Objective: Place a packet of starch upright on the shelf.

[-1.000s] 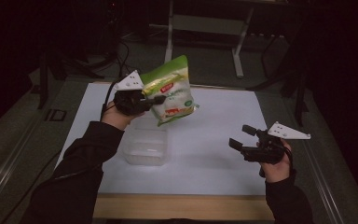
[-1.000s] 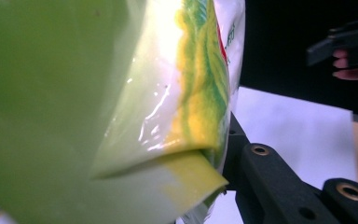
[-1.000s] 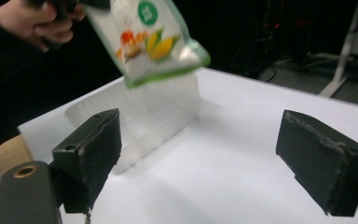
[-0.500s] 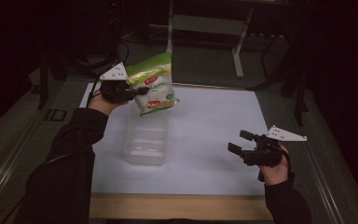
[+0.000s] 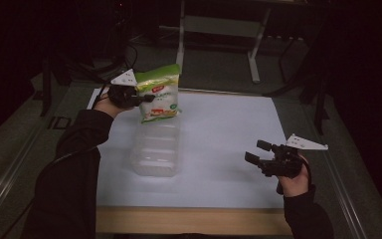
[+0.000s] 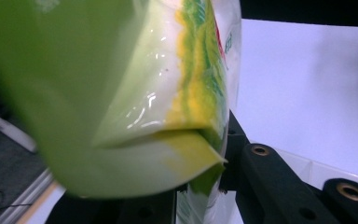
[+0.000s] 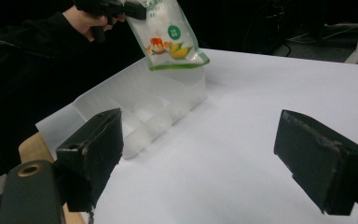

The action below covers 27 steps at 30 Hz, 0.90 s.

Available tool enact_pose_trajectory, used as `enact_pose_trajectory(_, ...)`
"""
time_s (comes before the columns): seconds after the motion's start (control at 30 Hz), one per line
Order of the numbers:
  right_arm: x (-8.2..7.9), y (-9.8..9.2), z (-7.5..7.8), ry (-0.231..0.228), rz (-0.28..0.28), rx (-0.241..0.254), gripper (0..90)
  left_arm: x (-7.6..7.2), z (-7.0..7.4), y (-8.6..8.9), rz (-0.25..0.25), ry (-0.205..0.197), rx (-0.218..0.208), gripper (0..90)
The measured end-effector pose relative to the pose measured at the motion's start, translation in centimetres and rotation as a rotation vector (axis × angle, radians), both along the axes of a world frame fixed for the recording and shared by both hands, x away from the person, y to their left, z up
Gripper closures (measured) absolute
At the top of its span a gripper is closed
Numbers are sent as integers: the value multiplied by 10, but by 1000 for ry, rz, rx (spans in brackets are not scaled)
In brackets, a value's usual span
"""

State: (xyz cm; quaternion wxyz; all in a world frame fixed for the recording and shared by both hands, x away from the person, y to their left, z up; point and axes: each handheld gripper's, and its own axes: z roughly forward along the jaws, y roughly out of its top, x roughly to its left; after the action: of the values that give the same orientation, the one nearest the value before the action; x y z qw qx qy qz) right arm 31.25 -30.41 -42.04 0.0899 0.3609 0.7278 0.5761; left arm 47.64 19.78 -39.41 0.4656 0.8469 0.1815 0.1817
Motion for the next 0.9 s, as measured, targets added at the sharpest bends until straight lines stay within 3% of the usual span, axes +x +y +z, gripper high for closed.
enact_pose_trajectory(0.1, 1, -1, -1, 6, -2, 7, 155, 3, -9, 0, -16, 46, 2, 811)
enact_pose_trajectory(0.53, 1, -2, -6, 17, 6, 12, 155, 13, -49, -12, -9, 107, 55, 811)
enact_pose_trajectory(0.67, 1, -3, -8, 23, 5, 12, 155, 17, -58, -8, 15, 139, -1, 810)
enact_pose_trajectory(0.83, 2, -3, -11, 35, 8, 10, 155, 17, -60, -7, 31, 151, -25, 787)
enact_pose_trajectory(0.9, 2, -2, -11, 33, 9, 8, 155, 17, -60, -7, 53, 153, -32, 697)
